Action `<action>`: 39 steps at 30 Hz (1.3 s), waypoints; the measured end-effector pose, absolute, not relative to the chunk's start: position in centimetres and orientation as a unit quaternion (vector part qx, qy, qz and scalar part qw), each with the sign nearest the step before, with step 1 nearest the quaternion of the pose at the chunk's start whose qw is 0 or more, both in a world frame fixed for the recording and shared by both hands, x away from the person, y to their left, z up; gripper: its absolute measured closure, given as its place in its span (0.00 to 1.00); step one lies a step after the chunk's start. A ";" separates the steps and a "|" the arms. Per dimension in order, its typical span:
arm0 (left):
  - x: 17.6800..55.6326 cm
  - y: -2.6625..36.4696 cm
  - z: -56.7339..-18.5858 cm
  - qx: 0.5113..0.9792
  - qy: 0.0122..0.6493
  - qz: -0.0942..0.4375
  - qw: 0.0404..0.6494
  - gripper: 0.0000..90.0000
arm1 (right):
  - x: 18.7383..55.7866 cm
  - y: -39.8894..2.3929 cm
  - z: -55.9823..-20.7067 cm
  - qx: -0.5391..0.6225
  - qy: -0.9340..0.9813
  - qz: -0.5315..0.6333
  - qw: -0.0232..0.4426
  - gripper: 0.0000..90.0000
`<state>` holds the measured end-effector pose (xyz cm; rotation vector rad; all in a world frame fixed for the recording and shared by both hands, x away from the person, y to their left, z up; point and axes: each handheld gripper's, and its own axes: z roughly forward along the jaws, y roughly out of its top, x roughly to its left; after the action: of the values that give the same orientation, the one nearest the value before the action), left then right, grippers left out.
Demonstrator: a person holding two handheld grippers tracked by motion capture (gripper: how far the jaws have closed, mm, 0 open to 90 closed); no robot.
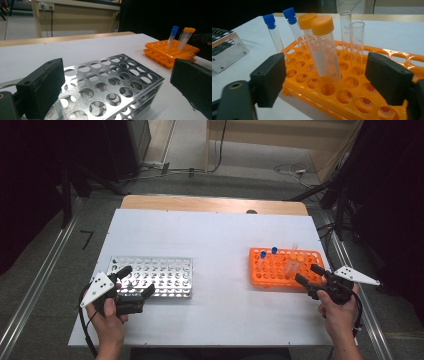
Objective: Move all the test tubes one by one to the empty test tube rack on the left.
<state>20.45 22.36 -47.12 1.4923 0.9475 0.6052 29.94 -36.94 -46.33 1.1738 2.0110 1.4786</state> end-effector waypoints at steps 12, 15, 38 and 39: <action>20.6 21.7 -47.1 0.650 0.400 0.258 0.592 0.00 | 30.6 -35.9 -47.0 0.422 0.720 0.520 0.181 0.58; 20.6 21.6 -47.1 0.652 0.399 0.257 0.591 0.00 | 31.0 -35.6 -47.3 0.424 0.720 0.520 0.177 0.63; 20.5 21.1 -47.2 0.657 0.396 0.255 0.588 0.00 | 32.1 -34.8 -49.0 0.435 0.730 0.471 0.238 0.81; 20.5 21.1 -47.2 0.657 0.396 0.255 0.588 0.00 | 32.1 -34.9 -48.9 0.437 0.727 0.474 0.236 0.81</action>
<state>20.53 21.08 -47.18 1.5313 0.9226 0.5930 32.10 -34.95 -48.92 1.1989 1.9937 1.3004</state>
